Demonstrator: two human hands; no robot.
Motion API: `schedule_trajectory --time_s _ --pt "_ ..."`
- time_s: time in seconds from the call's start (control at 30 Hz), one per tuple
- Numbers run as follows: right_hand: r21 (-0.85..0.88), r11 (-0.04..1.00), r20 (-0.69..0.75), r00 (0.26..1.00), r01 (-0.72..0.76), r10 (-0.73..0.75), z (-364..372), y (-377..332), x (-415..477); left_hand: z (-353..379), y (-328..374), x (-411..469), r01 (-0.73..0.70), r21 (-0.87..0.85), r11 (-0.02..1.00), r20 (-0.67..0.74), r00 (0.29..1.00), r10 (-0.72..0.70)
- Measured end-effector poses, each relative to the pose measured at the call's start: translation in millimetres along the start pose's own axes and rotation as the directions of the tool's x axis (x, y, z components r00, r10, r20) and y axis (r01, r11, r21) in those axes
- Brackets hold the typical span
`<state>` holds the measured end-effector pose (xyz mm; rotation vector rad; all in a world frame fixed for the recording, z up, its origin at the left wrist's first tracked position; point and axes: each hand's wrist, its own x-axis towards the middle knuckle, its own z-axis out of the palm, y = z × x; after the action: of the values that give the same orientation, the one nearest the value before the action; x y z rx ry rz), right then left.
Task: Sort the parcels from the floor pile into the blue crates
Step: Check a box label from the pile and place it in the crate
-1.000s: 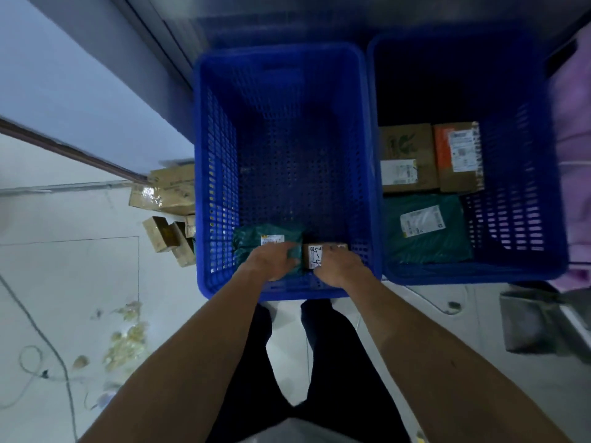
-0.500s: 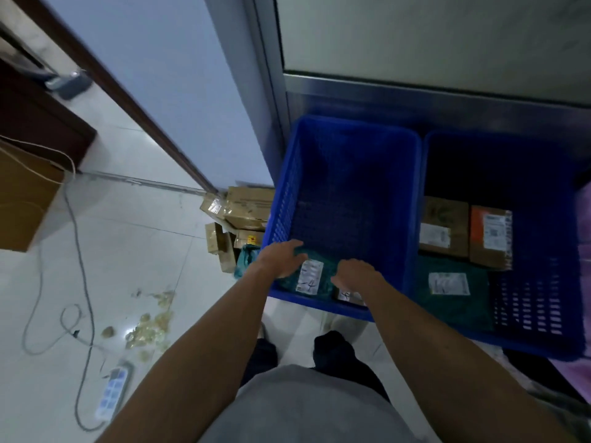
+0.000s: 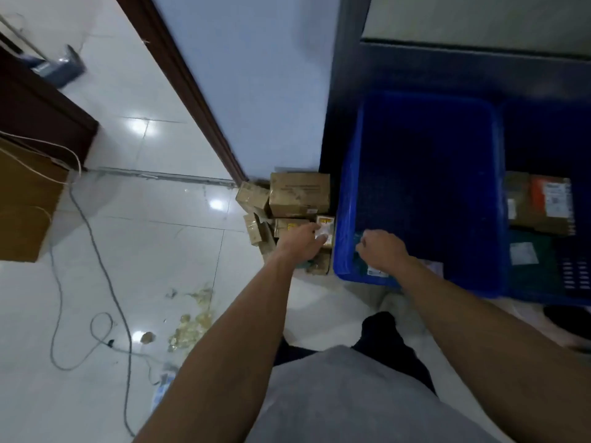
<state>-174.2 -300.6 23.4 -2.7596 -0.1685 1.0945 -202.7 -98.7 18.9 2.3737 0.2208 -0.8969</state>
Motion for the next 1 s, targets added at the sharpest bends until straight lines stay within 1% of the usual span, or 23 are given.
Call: schedule_trajectory --time_s 0.07,0.13,0.2,0.3,0.4,0.5,0.57,0.73,0.83,0.87,1.0 --pt "0.033 0.998 -0.027 0.999 -0.045 0.046 19.2 -34.8 -1.2 -16.1 -34.2 -2.1 0.004 -0.034 0.999 0.002 1.000 -0.004" --pt "0.068 0.995 -0.014 0.998 -0.067 0.068 32.5 -68.9 2.6 -32.9 -66.8 -0.5 0.024 -0.021 0.999 0.029 0.999 -0.023" --pt "0.073 0.995 0.025 0.997 -0.073 0.071 42.6 -97.1 7.6 -44.4 -98.9 1.8 0.040 -0.002 0.999 0.043 0.998 -0.040" --pt "0.107 0.992 0.030 0.998 -0.065 0.063 61.3 -124.8 27.0 -54.1 -140.1 12.1 0.105 -0.048 0.993 0.043 0.994 -0.103" --pt "0.107 0.993 0.069 0.997 -0.048 0.041 84.0 -143.9 63.0 -56.5 -179.0 30.9 0.177 -0.101 0.979 0.050 0.984 -0.173" --pt "0.040 0.999 0.109 0.994 0.013 -0.017 110.4 -158.9 108.3 -32.8 -227.5 59.7 0.278 -0.238 0.931 0.052 0.961 -0.273" --pt "0.030 0.998 0.123 0.991 0.051 -0.054 129.3 -166.1 142.9 -13.4 -256.6 84.3 0.317 -0.311 0.896 0.056 0.947 -0.316" --pt "0.018 0.997 0.179 0.981 0.071 -0.073 204.8 -177.1 238.5 58.5 -328.0 156.6 0.371 -0.355 0.858 0.085 0.927 -0.366" --pt "-0.005 0.996 0.241 0.967 0.088 -0.084 259.5 -186.1 287.5 101.2 -363.7 203.0 0.420 -0.412 0.809 0.107 0.904 -0.415" --pt "0.007 0.996 0.251 0.964 0.084 -0.083 278.1 -189.1 301.9 112.8 -375.6 216.5 0.434 -0.434 0.790 0.106 0.895 -0.433" --pt "0.171 0.985 0.255 0.966 0.002 -0.046 342.1 -190.6 353.7 151.9 -421.1 268.4 0.449 -0.515 0.730 0.092 0.876 -0.473"
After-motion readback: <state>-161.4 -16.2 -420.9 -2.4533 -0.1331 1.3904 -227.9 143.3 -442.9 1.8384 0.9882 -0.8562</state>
